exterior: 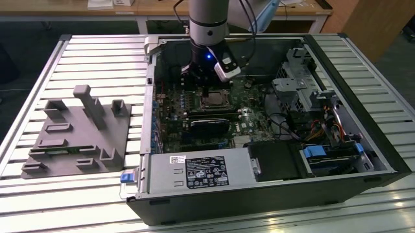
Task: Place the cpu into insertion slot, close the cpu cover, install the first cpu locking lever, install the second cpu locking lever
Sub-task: 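Install the first cpu locking lever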
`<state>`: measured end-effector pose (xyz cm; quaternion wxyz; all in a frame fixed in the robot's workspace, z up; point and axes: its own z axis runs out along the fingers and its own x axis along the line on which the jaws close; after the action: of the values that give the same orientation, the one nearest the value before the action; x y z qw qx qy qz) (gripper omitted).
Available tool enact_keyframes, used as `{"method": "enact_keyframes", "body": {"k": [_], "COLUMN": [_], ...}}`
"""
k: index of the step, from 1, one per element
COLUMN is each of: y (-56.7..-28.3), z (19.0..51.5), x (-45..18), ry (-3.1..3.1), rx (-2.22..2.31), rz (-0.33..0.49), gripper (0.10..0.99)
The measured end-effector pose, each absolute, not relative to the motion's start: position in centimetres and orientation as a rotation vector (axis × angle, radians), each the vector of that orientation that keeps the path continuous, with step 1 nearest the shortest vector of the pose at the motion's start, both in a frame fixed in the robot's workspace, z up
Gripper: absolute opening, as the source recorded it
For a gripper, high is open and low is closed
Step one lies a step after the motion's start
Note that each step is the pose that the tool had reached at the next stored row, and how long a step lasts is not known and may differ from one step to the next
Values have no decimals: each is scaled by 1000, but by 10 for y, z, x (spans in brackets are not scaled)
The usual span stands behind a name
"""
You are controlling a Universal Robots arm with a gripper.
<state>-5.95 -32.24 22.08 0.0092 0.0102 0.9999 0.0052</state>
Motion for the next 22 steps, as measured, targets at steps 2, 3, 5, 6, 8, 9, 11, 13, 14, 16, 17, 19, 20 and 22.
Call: {"method": "enact_keyframes", "body": {"k": [2,3,5,6,8,9,11,13,14,16,17,19,20,22], "y": [-322,-322,-322,-322,-322,-322,-322,-322,-322,-322,-322,-322,-322,-322], "z": [222,223,225,226,229,230,232,234,235,237,238,240,241,242], "x": [-60,-60,-60,-60,-60,-60,-60,-60,-60,-60,-60,-60,-60,-60], "ry": [3123,3123,3122,3122,3122,3121,3121,3120,3120,3120,3119,3119,3119,3118], "rx": [32,32,32,32,32,32,32,32,32,32,32,32,32,32], "rz": [16,16,16,16,16,16,16,16,16,16,16,16,16,16], "gripper": [106,106,106,106,106,106,106,106,106,106,106,106,106,106]}}
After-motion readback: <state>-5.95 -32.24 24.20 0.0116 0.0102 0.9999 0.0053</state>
